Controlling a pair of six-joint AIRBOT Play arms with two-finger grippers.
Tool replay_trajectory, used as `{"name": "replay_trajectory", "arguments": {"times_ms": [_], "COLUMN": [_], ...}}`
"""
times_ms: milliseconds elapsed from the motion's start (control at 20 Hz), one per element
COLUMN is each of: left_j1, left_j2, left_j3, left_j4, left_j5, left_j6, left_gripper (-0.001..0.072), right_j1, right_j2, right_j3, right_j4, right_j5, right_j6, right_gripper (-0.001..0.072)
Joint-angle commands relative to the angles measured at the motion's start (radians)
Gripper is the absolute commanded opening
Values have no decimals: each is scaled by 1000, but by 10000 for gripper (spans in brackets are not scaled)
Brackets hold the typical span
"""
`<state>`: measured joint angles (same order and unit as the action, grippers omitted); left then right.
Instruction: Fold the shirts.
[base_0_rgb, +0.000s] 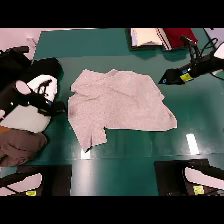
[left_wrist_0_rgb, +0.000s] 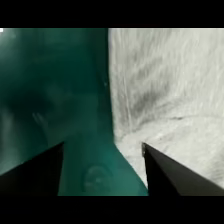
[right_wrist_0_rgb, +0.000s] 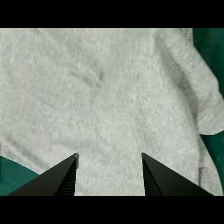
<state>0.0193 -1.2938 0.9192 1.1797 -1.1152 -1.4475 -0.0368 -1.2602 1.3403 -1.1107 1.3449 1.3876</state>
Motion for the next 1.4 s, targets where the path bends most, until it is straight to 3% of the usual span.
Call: {"name": "replay_trajectory", "arguments": {"times_ms": [0, 250, 300, 450, 700, 750, 800, 1000, 1100, 1200, 1250, 1350], "left_j1": [7, -47, -76, -109, -106, -106, -106, -106, -106, -106, -106, -106], "left_j2": [14, 13, 13, 15, 90, 100, 106, 105, 105, 106, 105, 106], "left_j3": [-139, -174, -172, -129, 5, 18, 27, 31, 31, 31, 31, 31], "left_j4": [-135, -220, -223, -219, -154, -154, -156, -155, -155, -155, -155, -155], "left_j5": [105, 159, 170, 147, 101, 100, 101, 104, 104, 103, 101, 101], "left_j6": [17, 66, 66, 70, 69, 69, 69, 69, 69, 68, 68, 68], "left_gripper": [549, 547, 462, 25, 21, 21, 21, 21, 21, 21, 22, 21], "right_j1": [-2, 17, 14, -29, -248, -316, -378, -486, -452, -385, -347, -261], "right_j2": [64, 64, 64, 70, 207, 232, 247, 250, 231, 184, 161, 124], "right_j3": [-97, -97, -97, -110, -404, -470, -526, -680, -711, -710, -706, -685], "right_j4": [45, 57, 72, 60, -79, -95, -92, -86, -85, -85, -85, -90], "right_j5": [-47, -66, -64, -7, 33, 43, 47, 7, -30, -42, -55, -87], "right_j6": [-1, -1, -1, -2, -1, -1, -1, -30, -31, -31, -31, -41], "right_gripper": [449, 449, 450, 449, 452, 477, 578, 575, 506, 505, 458, 228]}}
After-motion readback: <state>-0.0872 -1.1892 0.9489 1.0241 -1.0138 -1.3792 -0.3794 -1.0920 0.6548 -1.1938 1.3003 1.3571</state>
